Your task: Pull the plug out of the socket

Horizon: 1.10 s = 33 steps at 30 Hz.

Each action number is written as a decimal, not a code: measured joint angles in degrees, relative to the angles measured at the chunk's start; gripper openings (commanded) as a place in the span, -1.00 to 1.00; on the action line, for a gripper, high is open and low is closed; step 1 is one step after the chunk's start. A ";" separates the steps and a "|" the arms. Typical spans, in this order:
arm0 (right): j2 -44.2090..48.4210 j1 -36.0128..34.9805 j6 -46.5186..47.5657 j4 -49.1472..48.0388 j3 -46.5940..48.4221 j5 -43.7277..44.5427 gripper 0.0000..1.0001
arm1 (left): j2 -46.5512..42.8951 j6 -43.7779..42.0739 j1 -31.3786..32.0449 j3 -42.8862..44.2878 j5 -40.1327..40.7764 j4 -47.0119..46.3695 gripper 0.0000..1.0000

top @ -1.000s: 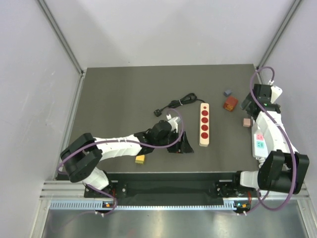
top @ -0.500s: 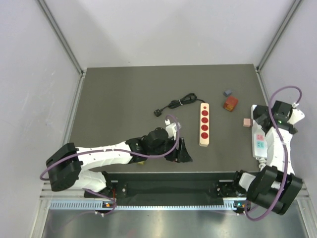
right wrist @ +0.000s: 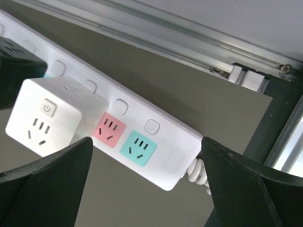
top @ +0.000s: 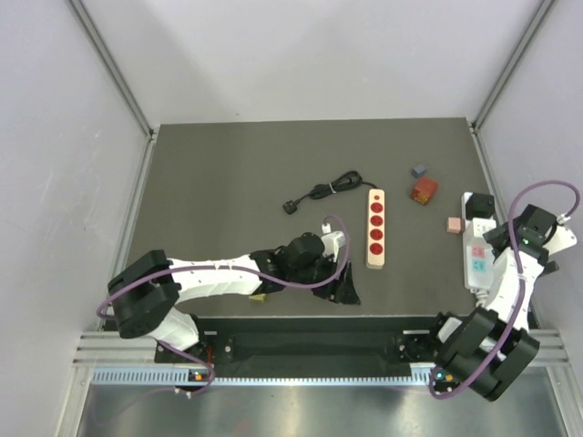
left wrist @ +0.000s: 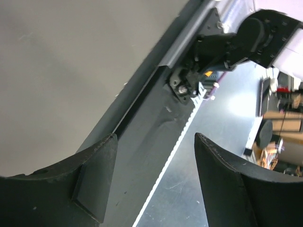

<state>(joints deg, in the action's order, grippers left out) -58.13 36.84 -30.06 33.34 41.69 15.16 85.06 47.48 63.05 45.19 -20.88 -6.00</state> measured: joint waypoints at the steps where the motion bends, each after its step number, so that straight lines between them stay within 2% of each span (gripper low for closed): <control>1: -1.38 0.07 0.13 -0.24 0.00 -0.42 0.90 | 0.72 -0.66 0.02 0.94 -0.83 0.00 0.41; 9: -3.30 0.11 4.57 -4.92 -0.02 -6.71 0.93 | 2.71 -7.06 -1.14 7.91 -6.34 1.42 0.42; 11: -3.06 0.11 5.79 -5.95 -0.02 -8.57 0.99 | 2.71 -8.07 -2.36 8.41 -7.76 1.51 0.42; 18: -4.81 -1.31 10.01 -9.27 0.04 -13.88 1.00 | 4.13 -8.44 -8.02 8.46 -13.75 0.83 0.42; 26: -13.18 -12.63 13.99 -8.79 5.14 -7.61 0.90 | 5.51 -8.15 -9.03 8.46 -17.16 0.28 0.42; 33: -19.39 -15.21 16.15 -7.13 10.19 -1.09 0.77 | 5.53 -7.65 -9.18 8.46 -17.51 -0.02 0.42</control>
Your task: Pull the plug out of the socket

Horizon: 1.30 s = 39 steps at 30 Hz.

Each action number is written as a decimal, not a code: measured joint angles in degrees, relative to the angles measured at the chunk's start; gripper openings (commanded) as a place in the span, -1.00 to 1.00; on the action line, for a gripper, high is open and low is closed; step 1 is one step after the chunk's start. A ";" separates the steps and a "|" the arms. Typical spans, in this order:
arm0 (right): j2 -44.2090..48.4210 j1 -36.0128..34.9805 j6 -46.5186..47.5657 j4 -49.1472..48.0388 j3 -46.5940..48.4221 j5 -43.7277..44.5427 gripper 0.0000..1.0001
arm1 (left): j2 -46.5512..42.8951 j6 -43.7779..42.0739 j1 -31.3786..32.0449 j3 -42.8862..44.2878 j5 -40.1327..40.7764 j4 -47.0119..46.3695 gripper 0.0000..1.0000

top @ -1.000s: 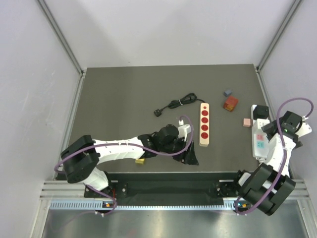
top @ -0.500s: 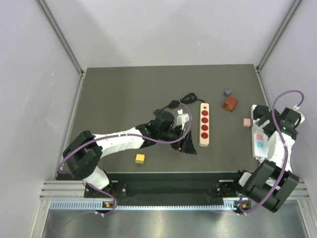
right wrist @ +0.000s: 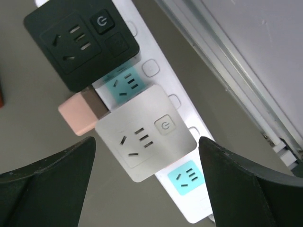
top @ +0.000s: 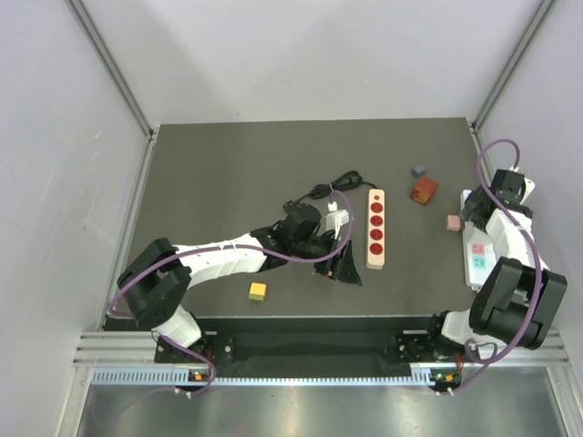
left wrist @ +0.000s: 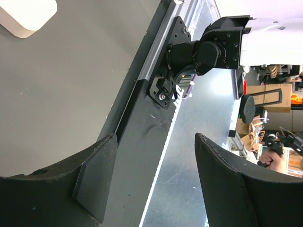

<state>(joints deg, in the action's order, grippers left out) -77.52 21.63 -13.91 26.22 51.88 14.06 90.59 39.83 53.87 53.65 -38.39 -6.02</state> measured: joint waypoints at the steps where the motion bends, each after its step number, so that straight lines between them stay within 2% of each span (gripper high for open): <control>1: -0.57 -0.07 0.26 0.07 0.42 0.83 0.78 | 0.04 0.33 -0.04 0.00 -0.04 -0.04 0.42; 8: -3.52 -0.26 1.77 1.38 2.99 2.80 0.79 | 2.21 1.66 -0.15 0.00 -0.79 -0.44 0.41; 13: -7.39 -0.26 1.90 1.27 5.20 3.21 0.68 | 2.97 2.27 -0.15 0.00 -1.11 -0.44 0.41; 21: -7.85 -0.52 1.88 1.29 5.31 3.23 0.47 | 3.06 2.51 -0.15 0.04 -1.22 -0.48 0.41; 24: -8.37 -0.85 1.77 1.77 5.97 3.30 0.27 | 3.48 2.71 -0.15 0.22 -1.22 -0.50 0.41; 27: -9.07 -1.42 1.33 2.34 6.78 3.80 -0.12 | 4.11 3.10 -0.15 0.79 -1.20 -0.57 0.41; 28: -9.27 -1.90 0.90 2.51 7.04 4.15 -0.33 | 4.31 3.19 -0.15 0.98 -1.20 -0.66 0.41; 30: -9.66 -3.06 0.13 2.82 7.50 4.79 -0.43 | 4.72 3.32 -0.15 1.51 -1.11 -0.79 0.41; 34: -10.71 -6.32 -2.49 4.46 9.07 5.03 -0.94 | 5.62 3.37 -0.15 3.02 -0.74 -0.85 0.41; 35: -11.04 -6.67 -3.19 5.03 9.60 4.79 -1.00 | 5.95 3.39 -0.15 3.50 -0.70 -0.85 0.41; 39: -13.00 -7.41 -7.23 7.67 12.37 3.58 -1.00 | 6.84 3.52 -0.17 4.90 -0.31 -0.87 0.41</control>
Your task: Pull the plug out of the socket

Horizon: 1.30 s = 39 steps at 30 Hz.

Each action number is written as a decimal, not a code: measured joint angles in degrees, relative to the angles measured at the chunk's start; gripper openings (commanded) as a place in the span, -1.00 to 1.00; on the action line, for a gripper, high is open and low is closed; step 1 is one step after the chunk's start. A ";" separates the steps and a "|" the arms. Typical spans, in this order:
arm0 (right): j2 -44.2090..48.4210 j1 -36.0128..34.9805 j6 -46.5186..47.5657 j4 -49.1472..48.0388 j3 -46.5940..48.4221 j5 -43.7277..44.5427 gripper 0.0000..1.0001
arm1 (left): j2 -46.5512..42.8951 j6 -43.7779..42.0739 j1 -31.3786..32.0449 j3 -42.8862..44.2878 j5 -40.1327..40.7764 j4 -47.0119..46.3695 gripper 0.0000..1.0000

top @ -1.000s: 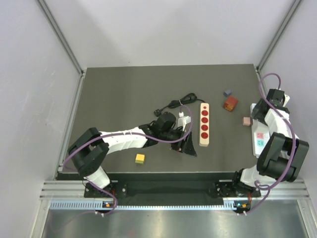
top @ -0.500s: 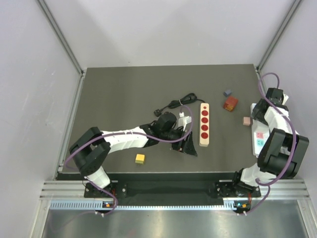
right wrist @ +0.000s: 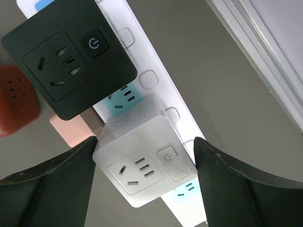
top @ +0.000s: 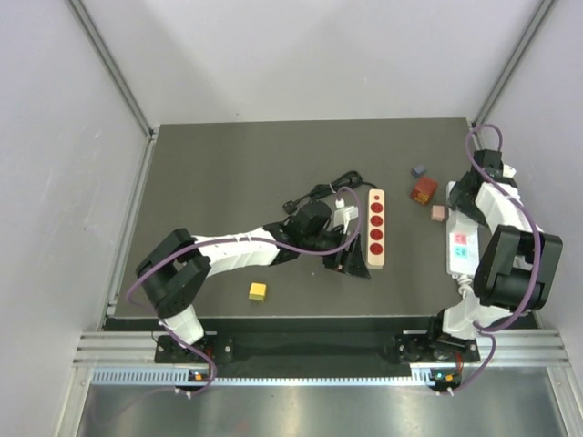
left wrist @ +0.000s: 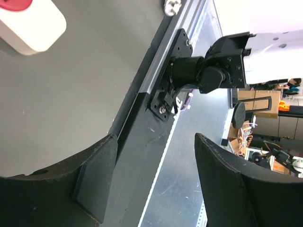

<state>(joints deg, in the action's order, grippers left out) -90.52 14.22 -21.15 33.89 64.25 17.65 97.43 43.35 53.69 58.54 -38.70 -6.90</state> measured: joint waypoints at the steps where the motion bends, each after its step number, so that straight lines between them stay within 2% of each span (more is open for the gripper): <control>1: -0.33 -0.20 -1.25 0.24 0.39 -0.09 -1.00 | 0.17 0.00 -0.04 0.33 0.02 0.04 0.40; 10: -0.70 -0.76 -13.31 1.70 1.01 0.98 -1.00 | 0.92 -0.09 -0.50 1.86 0.20 0.15 0.41; 16: 2.54 -6.45 -20.13 1.40 -2.71 3.06 -1.00 | 3.50 -0.50 -0.87 4.04 0.31 0.92 0.40; 24: 8.70 -9.18 -19.28 -2.45 -9.81 0.07 -0.99 | 7.37 -0.85 -2.08 7.78 -0.17 1.55 0.40; 30: 10.40 -9.18 -12.57 -5.62 -12.39 -2.80 -0.62 | 13.75 0.17 -4.13 16.11 -2.67 1.57 0.40; 33: 9.44 -9.20 -9.16 -6.67 -11.93 -3.63 0.02 | 16.46 1.18 -4.63 20.20 -2.99 1.40 0.40; 34: 9.20 -9.20 -8.07 -6.93 -11.76 -3.89 0.41 | 17.05 1.70 -4.66 21.00 -3.08 1.11 0.40; 37: 9.11 -9.25 -5.11 -6.95 -11.74 -4.15 0.68 | 17.99 3.45 -4.57 21.99 -3.15 0.13 0.40; 39: 9.16 -9.22 -3.52 -5.53 -11.76 -4.09 0.76 | 18.45 4.70 -4.57 22.08 -3.17 -0.76 0.40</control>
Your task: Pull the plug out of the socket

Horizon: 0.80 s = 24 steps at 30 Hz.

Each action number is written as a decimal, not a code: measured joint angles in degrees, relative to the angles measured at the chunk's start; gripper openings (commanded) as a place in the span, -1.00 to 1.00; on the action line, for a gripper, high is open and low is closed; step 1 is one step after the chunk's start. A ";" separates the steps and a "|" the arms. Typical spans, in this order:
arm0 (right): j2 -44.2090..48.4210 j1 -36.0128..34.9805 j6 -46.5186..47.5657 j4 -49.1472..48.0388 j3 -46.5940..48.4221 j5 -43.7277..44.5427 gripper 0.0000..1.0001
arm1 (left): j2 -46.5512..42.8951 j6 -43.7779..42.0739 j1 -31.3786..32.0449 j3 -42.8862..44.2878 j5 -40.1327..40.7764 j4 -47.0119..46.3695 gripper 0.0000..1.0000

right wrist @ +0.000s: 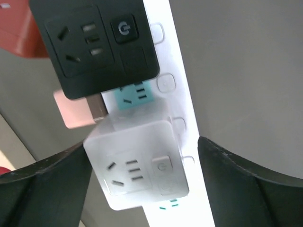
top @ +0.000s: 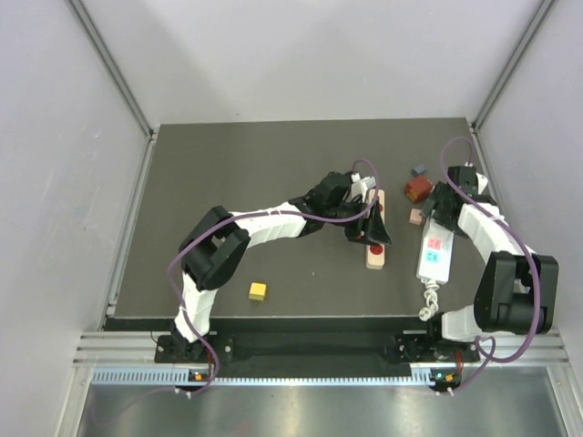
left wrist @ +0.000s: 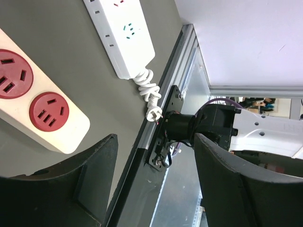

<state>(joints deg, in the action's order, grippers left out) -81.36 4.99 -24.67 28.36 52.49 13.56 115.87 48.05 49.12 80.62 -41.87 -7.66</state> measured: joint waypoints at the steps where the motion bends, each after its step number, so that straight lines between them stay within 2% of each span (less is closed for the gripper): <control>1: 0.15 -0.02 0.52 0.55 0.00 0.09 0.86 | 0.28 0.42 0.00 0.04 0.00 -0.24 0.40; 5: 2.69 -0.02 1.66 3.15 -0.48 0.76 0.99 | 1.57 1.79 0.04 0.15 0.00 -1.07 0.39; 15: 12.63 -1.62 1.55 6.43 -6.34 1.66 1.00 | 1.95 2.78 0.04 0.15 -0.07 -2.05 0.39; 20: 12.11 -2.86 0.85 8.35 -6.75 1.99 0.99 | 1.95 2.97 0.04 0.15 -0.57 -2.54 0.39; 24: 8.13 -3.06 0.26 8.63 -6.75 1.66 0.95 | 1.95 3.02 0.04 0.15 -0.79 -2.67 0.39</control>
<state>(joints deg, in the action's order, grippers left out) -73.23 1.93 -24.40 36.99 45.74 15.22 117.82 51.07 49.17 80.77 -42.65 -10.33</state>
